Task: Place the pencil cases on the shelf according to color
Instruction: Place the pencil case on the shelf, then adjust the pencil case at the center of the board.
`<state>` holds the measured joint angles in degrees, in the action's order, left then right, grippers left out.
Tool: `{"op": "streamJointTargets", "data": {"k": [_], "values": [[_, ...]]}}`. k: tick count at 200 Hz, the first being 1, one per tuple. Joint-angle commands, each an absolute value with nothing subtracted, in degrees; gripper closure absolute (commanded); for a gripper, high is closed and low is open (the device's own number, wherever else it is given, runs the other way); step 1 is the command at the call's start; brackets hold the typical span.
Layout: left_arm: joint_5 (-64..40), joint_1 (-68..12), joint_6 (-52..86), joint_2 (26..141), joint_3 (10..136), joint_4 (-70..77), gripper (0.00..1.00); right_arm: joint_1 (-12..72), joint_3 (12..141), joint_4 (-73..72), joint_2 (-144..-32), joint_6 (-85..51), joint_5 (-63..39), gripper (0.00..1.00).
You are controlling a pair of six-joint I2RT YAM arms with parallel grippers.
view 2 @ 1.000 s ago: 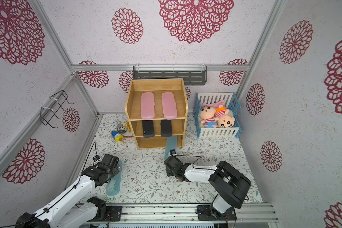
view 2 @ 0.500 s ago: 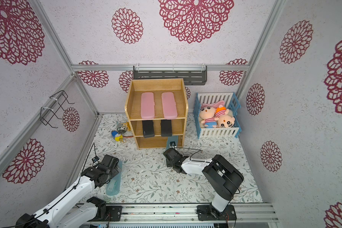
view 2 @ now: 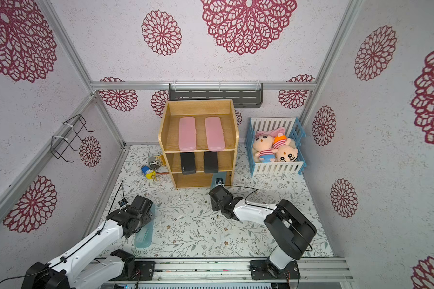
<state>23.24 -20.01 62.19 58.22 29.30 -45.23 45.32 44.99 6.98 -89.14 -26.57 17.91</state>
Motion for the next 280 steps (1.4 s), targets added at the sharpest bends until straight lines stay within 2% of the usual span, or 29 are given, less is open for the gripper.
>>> {"op": "streamJointTargets", "data": {"k": [1, 44, 83, 135, 172, 222, 280], "values": [[23.1, -20.1, 61.5, 59.3, 28.9, -44.8, 0.03, 48.3, 43.4, 8.3, -82.8, -29.1, 16.7, 0.37], [17.7, -20.0, 60.3, 61.7, 27.3, -38.7, 0.03, 53.6, 39.8, 10.8, -77.2, -34.2, 17.9, 0.26], [12.1, -22.4, 61.2, 66.8, 28.1, -32.0, 0.03, 54.7, 39.5, 14.4, -74.4, -35.0, 20.5, 0.18], [12.1, -37.1, 69.3, 79.3, 35.7, -24.2, 0.03, 54.6, 38.7, 20.1, -68.5, -34.9, 24.4, 0.13], [18.3, -46.2, 75.1, 85.2, 44.4, -25.7, 0.03, 54.7, 37.5, 22.2, -63.0, -34.2, 23.0, 0.08], [27.8, -47.1, 74.8, 77.1, 45.6, -38.5, 0.03, 55.0, 35.2, 12.8, -62.9, -26.5, 11.7, 0.01], [32.4, -40.0, 75.0, 59.2, 36.3, -50.3, 0.03, 56.3, 42.0, 2.5, -81.9, -16.0, 2.0, 0.01]]}}
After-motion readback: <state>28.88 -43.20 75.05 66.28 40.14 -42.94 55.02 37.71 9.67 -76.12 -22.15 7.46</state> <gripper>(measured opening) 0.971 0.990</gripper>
